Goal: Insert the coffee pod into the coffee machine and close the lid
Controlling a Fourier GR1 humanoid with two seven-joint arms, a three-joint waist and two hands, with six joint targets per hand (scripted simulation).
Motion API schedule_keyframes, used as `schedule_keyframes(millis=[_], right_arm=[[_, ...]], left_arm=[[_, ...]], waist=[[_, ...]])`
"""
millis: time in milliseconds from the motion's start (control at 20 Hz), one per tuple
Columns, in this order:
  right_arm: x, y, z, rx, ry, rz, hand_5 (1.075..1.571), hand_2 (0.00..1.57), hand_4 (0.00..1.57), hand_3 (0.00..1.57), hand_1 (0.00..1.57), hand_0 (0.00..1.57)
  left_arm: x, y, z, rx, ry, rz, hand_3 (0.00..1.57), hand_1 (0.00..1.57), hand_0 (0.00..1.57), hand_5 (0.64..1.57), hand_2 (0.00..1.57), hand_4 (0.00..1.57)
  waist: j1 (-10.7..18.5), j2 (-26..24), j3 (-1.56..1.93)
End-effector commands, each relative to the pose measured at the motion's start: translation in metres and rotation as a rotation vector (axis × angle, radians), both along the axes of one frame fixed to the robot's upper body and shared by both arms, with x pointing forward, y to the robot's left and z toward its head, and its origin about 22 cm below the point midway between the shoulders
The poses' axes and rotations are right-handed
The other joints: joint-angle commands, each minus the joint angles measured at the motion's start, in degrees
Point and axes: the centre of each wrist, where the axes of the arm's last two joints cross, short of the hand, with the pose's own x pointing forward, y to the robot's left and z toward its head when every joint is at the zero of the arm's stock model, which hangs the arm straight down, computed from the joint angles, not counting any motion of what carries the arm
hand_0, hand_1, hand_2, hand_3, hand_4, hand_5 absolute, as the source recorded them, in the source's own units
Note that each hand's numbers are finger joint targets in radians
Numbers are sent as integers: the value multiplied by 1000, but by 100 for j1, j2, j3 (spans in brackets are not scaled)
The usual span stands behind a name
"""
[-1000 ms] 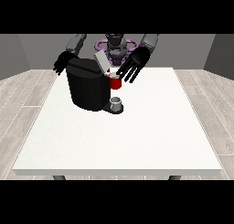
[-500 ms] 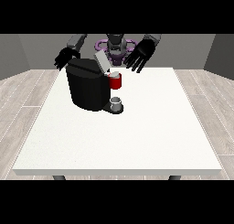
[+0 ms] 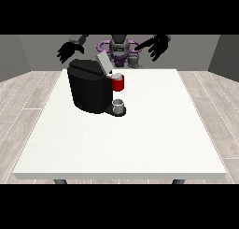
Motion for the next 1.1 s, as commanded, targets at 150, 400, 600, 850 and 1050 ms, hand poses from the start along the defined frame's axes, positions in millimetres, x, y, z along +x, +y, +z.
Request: schedule_keyframes(millis=[150, 400, 600, 850, 1050], right_arm=[[-1, -1, 14, -29, -3, 78, 1571, 0, 370, 0, 0, 0], [20, -20, 56, -69, -38, 123, 1571, 0, 0, 0, 0, 0], [34, -14, 70, -75, -70, 145, 1571, 0, 0, 0, 0, 0], [28, -1, 67, -125, -22, 232, 1571, 0, 0, 0, 0, 0], [37, 3, 63, -169, -49, 257, 1571, 0, 215, 0, 0, 0]], left_arm=[[-34, 13, -67, -241, 111, 27, 0, 0, 0, 1571, 0, 0], [-60, -13, -111, -342, 179, 53, 0, 0, 0, 1571, 0, 90], [-63, -28, -109, -399, 214, 24, 0, 0, 0, 1571, 0, 0], [-81, -15, -121, -478, 248, 57, 0, 0, 0, 1571, 0, 135], [-80, -6, -104, -491, 209, 3, 0, 0, 0, 1571, 0, 0]], waist=[[576, -771, 3], [941, -1056, 5], [1253, -947, 7], [1330, -1108, 6], [1602, -798, 7]])
